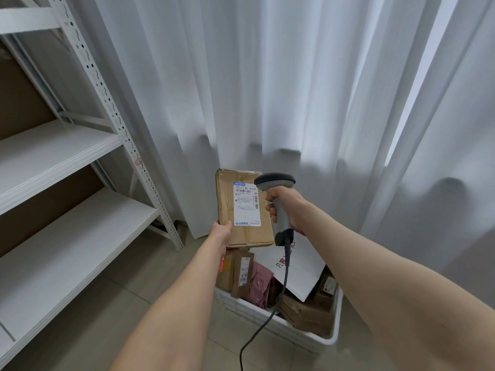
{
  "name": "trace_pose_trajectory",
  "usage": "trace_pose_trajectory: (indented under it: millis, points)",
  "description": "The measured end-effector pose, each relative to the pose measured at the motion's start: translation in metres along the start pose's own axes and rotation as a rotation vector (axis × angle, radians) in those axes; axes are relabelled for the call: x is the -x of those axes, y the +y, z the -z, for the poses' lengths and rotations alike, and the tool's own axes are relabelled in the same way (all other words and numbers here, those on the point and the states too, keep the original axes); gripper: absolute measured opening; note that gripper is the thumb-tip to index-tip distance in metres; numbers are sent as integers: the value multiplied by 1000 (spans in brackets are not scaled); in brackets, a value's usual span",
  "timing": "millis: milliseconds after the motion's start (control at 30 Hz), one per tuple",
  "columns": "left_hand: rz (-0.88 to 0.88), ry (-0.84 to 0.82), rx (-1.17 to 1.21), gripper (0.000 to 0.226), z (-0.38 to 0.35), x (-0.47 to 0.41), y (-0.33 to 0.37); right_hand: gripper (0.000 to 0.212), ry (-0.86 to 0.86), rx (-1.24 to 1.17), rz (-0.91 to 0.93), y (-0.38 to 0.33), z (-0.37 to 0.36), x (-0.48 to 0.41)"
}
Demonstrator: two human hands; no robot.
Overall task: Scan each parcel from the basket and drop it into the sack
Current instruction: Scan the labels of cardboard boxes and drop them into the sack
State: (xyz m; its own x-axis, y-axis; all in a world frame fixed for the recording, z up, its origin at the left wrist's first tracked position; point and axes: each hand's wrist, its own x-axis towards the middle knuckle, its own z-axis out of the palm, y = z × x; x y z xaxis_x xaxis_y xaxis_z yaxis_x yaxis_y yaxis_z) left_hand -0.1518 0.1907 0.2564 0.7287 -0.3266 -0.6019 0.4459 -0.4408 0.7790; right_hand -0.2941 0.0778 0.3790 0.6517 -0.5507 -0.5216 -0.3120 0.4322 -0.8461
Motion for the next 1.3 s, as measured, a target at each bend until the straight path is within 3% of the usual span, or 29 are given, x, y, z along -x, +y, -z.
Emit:
trace_pose_trajectory:
  millis: [167, 500, 633, 833, 1000, 1167, 1300]
  points:
    - [2, -11, 10, 50, 5, 5, 3, 25, 43, -18, 11, 3, 0, -5]
    - [26, -7, -7, 54, 53, -17, -23, 9, 76, 55, -74, 35, -27, -9]
    - [52, -11, 126, 28, 83, 37, -29, 8, 53, 154, -102, 52, -49, -7]
    - [57, 83, 259, 31, 140, 105, -69, 17, -46, 237, -111, 93, -92, 12]
    - [75, 236, 366, 37, 177, 166, -116, 53, -155, 262, -168, 139, -120, 53]
    - [92, 330, 410, 37, 215, 221, -160, 52, -326, 224, -196, 170, -163, 104]
    - [175, 352, 435, 38, 259, 255, -206, 39, -385, 338, -166, 203, -210, 138]
